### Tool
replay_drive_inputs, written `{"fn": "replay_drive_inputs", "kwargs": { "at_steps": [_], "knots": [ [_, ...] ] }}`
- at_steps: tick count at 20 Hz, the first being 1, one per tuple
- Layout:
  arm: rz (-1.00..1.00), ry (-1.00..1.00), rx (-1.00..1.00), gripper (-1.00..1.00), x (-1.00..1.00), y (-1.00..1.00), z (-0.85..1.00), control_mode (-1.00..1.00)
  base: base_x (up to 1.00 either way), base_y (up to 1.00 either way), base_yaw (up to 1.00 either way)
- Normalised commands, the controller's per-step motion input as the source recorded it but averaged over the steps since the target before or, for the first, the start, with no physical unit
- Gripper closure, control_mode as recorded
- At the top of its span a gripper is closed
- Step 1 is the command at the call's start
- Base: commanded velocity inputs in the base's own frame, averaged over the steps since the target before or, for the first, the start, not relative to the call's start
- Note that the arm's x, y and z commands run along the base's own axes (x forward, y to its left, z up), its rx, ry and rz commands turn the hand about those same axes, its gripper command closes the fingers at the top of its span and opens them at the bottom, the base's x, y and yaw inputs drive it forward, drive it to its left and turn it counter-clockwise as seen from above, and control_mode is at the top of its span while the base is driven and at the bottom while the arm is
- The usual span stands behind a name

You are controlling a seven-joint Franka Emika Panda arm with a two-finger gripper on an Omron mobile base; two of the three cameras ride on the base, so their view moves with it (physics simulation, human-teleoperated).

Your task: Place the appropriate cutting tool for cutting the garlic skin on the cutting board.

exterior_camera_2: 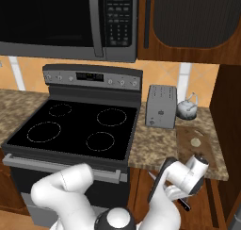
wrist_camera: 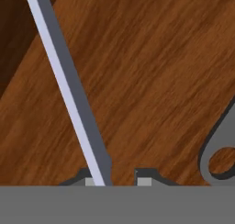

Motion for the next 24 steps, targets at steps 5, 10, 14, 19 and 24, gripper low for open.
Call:
{"fn": "replay_drive_inputs", "kwargs": {
  "at_steps": [5, 10, 14, 19, 24],
  "knots": [
    [0.1, -0.13, -0.04, 1.0, -0.36, 0.06, 0.55, -1.0, 0.0, 0.0, 0.0],
    [0.1, -0.08, -0.05, 1.0, -0.53, 0.0, 0.45, -1.0, 0.0, 0.0, 0.0],
    [0.04, -0.11, -0.08, 1.0, -0.3, 0.11, 0.72, -1.0, 0.0, 0.0, 0.0],
    [0.0, -0.04, -0.06, 1.0, -0.1, 0.23, 0.82, -1.0, 0.0, 0.0, 0.0],
    [-0.03, 0.0, -0.01, 1.0, -0.05, 0.14, 0.84, -1.0, 0.0, 0.0, 0.0]
  ]
}}
